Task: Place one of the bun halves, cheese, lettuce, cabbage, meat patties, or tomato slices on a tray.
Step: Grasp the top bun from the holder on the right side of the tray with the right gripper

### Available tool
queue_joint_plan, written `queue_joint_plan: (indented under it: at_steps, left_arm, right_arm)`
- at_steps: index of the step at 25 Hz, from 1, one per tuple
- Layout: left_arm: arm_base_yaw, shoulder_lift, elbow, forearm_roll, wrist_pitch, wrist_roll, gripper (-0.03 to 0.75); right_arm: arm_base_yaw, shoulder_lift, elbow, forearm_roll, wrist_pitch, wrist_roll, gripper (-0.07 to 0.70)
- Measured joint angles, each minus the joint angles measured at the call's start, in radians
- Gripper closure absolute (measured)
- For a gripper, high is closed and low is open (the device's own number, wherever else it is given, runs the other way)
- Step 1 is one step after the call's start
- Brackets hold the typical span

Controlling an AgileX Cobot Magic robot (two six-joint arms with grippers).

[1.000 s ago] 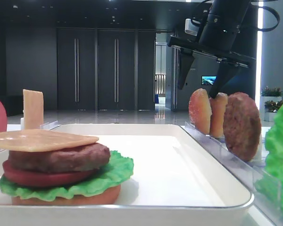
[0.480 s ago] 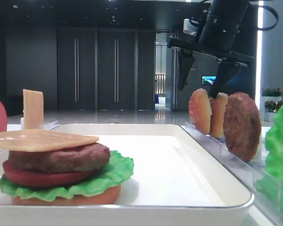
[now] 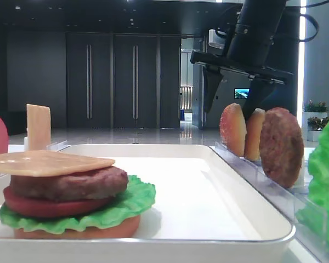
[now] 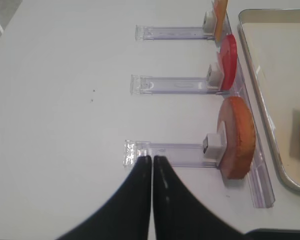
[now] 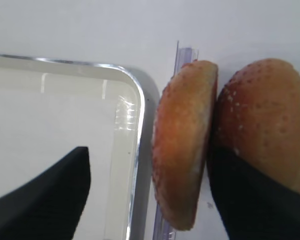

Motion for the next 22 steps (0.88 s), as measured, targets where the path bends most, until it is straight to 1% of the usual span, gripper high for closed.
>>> queue_joint_plan:
  at_steps: [4,7,14,16,22]
  left_arm:
    - [0.0,0.0,0.0,0.0,0.0,0.0,0.715]
    - [0.0,0.0,0.0,0.0,0.0,0.0,0.715]
    - [0.0,0.0,0.0,0.0,0.0,0.0,0.715]
    - [0.0,0.0,0.0,0.0,0.0,0.0,0.715]
    - [0.0,0.0,0.0,0.0,0.0,0.0,0.715]
  right_arm:
    - [0.002,0.001,-0.001,-0.003,0.0,-0.001,0.157]
    - [0.002,0.003,-0.001,-0.01,0.0,-0.002,0.197]
    - [0.002,0.011,-0.001,-0.042,0.002,-0.004,0.355]
    - [0.001,0.011,-0.001,-0.049,0.003,-0.004,0.388]
    - [0.001,0.011,-0.001,-0.049,0.003,-0.005,0.419]
